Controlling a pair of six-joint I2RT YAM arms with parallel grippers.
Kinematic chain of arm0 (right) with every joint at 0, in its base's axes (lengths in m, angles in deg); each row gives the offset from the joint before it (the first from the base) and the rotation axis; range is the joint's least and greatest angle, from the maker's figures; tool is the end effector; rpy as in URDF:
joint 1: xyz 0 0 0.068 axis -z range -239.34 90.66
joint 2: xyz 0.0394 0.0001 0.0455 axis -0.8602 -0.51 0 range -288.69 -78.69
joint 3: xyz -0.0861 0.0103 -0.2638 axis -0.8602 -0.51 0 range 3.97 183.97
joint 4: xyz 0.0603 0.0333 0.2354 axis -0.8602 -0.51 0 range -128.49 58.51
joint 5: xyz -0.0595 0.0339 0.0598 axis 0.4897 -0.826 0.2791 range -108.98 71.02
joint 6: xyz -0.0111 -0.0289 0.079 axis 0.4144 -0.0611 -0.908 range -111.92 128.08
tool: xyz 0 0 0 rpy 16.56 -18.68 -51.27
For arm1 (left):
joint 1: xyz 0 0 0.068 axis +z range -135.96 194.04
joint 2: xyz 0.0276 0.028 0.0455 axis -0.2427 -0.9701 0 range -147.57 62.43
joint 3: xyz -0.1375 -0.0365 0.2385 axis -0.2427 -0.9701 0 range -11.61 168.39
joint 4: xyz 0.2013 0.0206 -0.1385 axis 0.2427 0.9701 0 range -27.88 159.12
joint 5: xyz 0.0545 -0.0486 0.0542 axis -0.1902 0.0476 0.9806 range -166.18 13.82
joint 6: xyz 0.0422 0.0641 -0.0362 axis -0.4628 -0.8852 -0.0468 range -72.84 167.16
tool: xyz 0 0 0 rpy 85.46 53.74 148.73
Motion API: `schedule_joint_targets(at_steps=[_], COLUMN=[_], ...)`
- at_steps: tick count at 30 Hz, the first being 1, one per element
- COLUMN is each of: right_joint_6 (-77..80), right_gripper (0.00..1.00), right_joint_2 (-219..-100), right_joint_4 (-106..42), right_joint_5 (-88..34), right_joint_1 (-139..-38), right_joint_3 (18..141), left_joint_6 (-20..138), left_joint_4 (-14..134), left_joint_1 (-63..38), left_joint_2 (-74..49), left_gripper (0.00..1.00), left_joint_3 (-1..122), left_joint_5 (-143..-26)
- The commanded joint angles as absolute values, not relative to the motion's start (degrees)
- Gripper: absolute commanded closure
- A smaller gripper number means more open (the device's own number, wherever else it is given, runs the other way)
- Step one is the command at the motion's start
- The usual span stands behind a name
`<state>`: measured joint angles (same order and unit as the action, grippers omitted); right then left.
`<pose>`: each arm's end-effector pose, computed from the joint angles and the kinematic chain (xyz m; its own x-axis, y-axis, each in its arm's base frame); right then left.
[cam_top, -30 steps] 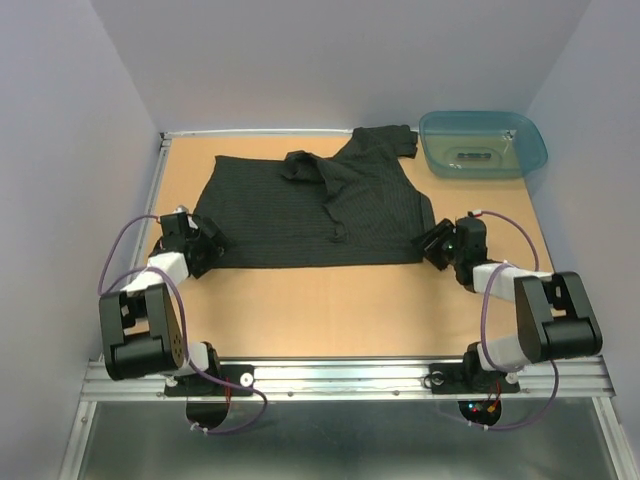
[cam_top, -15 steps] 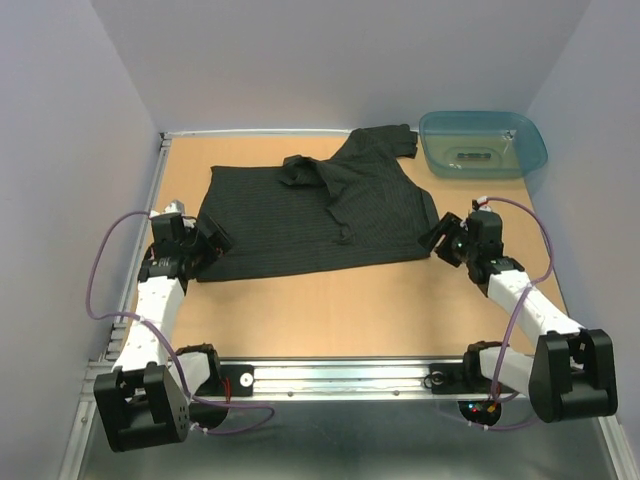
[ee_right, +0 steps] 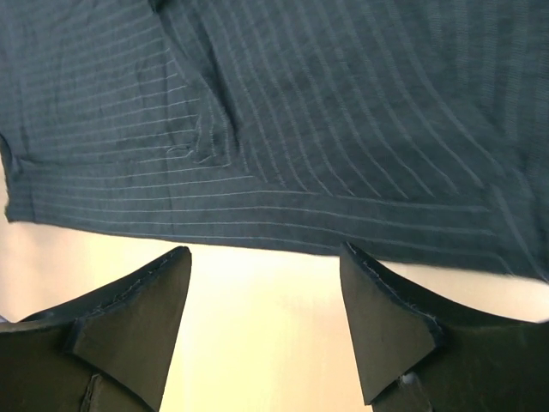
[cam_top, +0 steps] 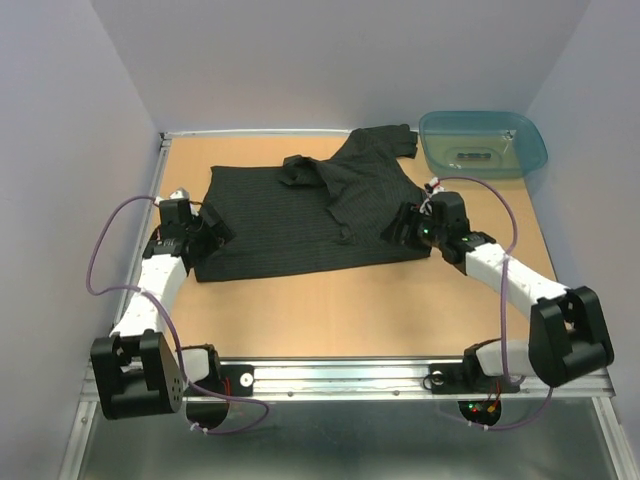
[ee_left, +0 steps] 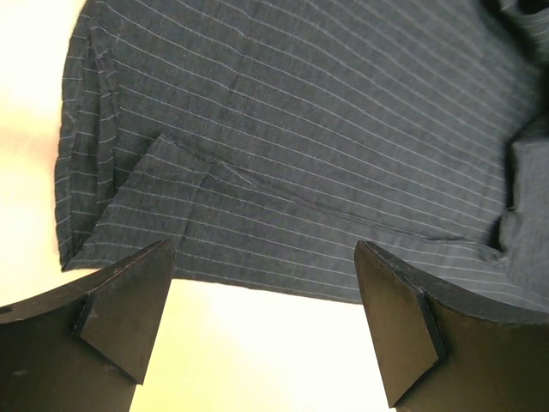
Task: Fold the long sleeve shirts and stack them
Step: Fold the shirt
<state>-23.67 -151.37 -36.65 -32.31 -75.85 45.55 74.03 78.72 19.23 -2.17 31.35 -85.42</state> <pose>0.2674 0.0973 0.2174 -0.7215 0.3202 -0.6139 -0.0883 0.8369 0.5403 0.2542 0.0111 0.2370 -0.5662 -0.4993 -0.6559 -0.2461 0.8618 -0.4436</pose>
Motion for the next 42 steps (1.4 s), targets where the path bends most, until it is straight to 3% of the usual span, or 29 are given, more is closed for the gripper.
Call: schedule_joint_targets(at_steps=[1, 11, 19, 32, 37, 42], right_joint_6=[-21.72, -19.26, -19.87, -21.28, -18.65, -16.36], right_gripper=[0.25, 0.25, 0.25, 0.24, 0.24, 0.24], right_joint_2=[-156.63, -168.77, -170.88, -158.06, -149.01, -142.24], right_joint_4=[-36.76, -36.76, -37.02, -45.18, -50.55, -54.07], right_joint_5=[-29.28, -23.56, -24.26, -27.24, -29.88, -29.27], right_joint_1=[-79.89, -85.26, -85.44, -85.35, -85.35, -85.35], right_joint_3=[52.56, 57.32, 51.26, 37.55, 37.8, 43.76], left_joint_6=[74.23, 78.27, 82.14, 85.92, 83.2, 85.99], left_joint_4=[76.1, 71.7, 68.1, 74.41, 79.78, 81.02], left_joint_1=[16.77, 11.05, 11.06, 12.81, 10.72, 4.47], left_joint_2=[-5.32, -15.96, -18.96, -5.61, 2.92, -0.58], left_gripper=[0.02, 0.02, 0.02, 0.01, 0.02, 0.02], left_joint_3=[35.31, 36.37, 29.1, 18.44, 24.57, 34.69], left_joint_5=[-82.69, -79.26, -83.57, -83.31, -80.06, -79.79])
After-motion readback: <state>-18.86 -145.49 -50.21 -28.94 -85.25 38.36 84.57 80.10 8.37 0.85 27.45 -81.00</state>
